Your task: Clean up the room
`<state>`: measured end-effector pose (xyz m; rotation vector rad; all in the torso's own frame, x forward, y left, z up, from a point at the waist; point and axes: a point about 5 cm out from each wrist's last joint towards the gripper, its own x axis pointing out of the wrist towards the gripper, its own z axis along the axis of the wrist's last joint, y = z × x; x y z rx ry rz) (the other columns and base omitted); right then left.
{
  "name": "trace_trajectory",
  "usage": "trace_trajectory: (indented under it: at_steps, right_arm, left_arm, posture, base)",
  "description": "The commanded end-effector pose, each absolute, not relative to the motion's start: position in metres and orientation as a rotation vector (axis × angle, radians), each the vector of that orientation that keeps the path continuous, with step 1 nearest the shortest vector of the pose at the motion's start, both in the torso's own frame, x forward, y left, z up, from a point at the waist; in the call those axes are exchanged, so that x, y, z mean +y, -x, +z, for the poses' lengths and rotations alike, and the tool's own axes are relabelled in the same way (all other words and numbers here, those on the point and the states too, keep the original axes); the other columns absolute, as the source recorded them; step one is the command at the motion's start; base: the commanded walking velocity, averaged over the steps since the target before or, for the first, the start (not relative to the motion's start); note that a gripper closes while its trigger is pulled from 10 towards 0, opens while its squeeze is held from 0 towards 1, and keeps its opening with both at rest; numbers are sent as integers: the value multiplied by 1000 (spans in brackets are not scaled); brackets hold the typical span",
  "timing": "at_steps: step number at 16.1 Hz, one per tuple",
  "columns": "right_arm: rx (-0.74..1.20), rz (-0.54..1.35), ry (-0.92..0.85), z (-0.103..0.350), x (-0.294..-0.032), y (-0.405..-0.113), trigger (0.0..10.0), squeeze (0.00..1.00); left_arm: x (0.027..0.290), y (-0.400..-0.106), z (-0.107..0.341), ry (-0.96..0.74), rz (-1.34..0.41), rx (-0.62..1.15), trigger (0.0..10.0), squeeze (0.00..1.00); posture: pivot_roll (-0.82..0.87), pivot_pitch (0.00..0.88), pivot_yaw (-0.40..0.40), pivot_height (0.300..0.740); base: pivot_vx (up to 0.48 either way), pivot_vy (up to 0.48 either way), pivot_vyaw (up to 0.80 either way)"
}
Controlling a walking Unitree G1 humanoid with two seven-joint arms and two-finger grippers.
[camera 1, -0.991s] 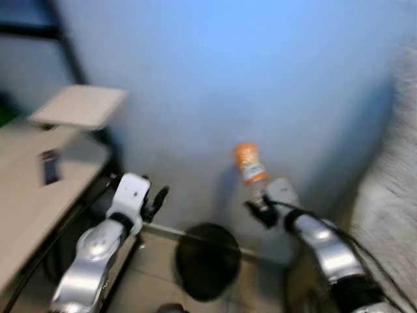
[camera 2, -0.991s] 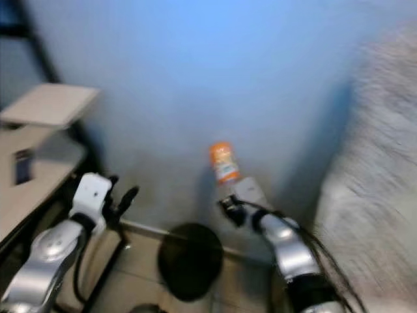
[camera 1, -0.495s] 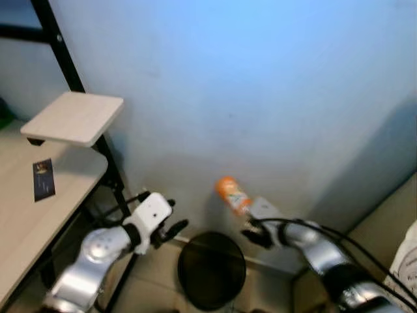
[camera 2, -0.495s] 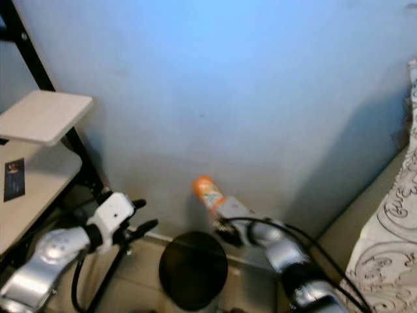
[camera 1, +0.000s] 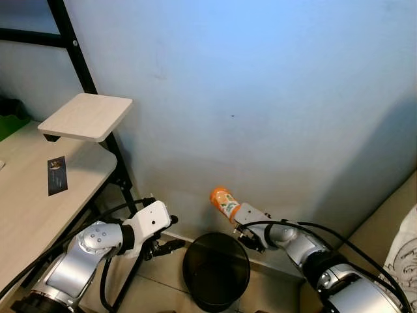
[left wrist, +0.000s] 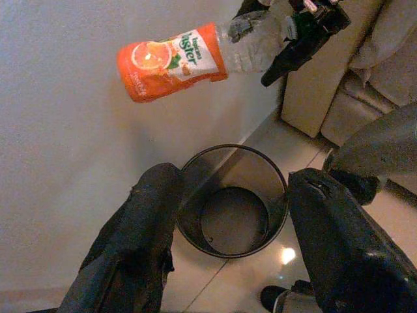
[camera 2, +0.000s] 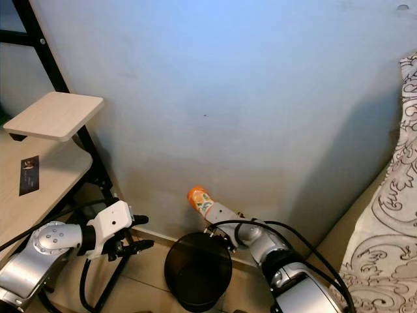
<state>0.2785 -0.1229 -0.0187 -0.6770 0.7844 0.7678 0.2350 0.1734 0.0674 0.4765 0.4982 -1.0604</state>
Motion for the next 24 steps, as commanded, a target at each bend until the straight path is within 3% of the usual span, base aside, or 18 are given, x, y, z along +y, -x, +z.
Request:
trace_trajectory:
  at_steps: [1, 2, 3, 10, 13, 17, 20, 22, 24]
  right_arm:
    - [778, 772, 695, -16, -121, -282, 10000, 0]
    - [789, 782, 692, -18, -119, -281, 10000, 694]
    - [795, 786, 693, -18, -118, -280, 10000, 1000]
    - [858, 865, 685, -27, -118, -269, 10000, 1000]
    - [822, 814, 614, -25, -123, -272, 10000, 1000]
    - [645, 531, 340, -10, -141, -284, 10000, 1000]
    - [383, 211, 29, 25, -151, -291, 10000, 1000]
    - [256, 120, -96, 47, -151, -288, 10000, 1000]
    - [212, 102, -103, 60, -148, -279, 10000, 1000]
  left_arm:
    - [177, -236, 67, -504, -1067, 516, 10000, 0]
    - [177, -236, 67, -510, -1066, 520, 10000, 0]
    - [177, -236, 67, -511, -1065, 521, 10000, 0]
    - [176, -238, 67, -513, -1064, 520, 10000, 0]
    - [176, -238, 66, -495, -1030, 516, 10000, 0]
    - [171, -253, 70, -366, -774, 418, 10000, 0]
    - [173, -263, 79, -156, -442, 309, 10000, 0]
    - [181, -267, 81, -89, -289, 277, 10000, 0]
    - [184, -267, 85, -100, -257, 256, 10000, 0]
  posture:
    - [161, 0, 18, 740]
    - [163, 0, 17, 740]
    - [163, 0, 17, 740]
    - [154, 0, 23, 740]
    - [162, 0, 16, 740]
    - [139, 0, 28, 740]
    - [104, 0, 51, 740]
    - [90, 0, 51, 740]
    - [73, 0, 50, 740]
  base:
    - [0, 0, 0]
    - [0, 0, 0]
    - [0, 0, 0]
    - [0, 0, 0]
    - [0, 0, 0]
    - [0, 0, 0]
    - [0, 0, 0]
    - [0, 0, 0]
    - [0, 0, -709]
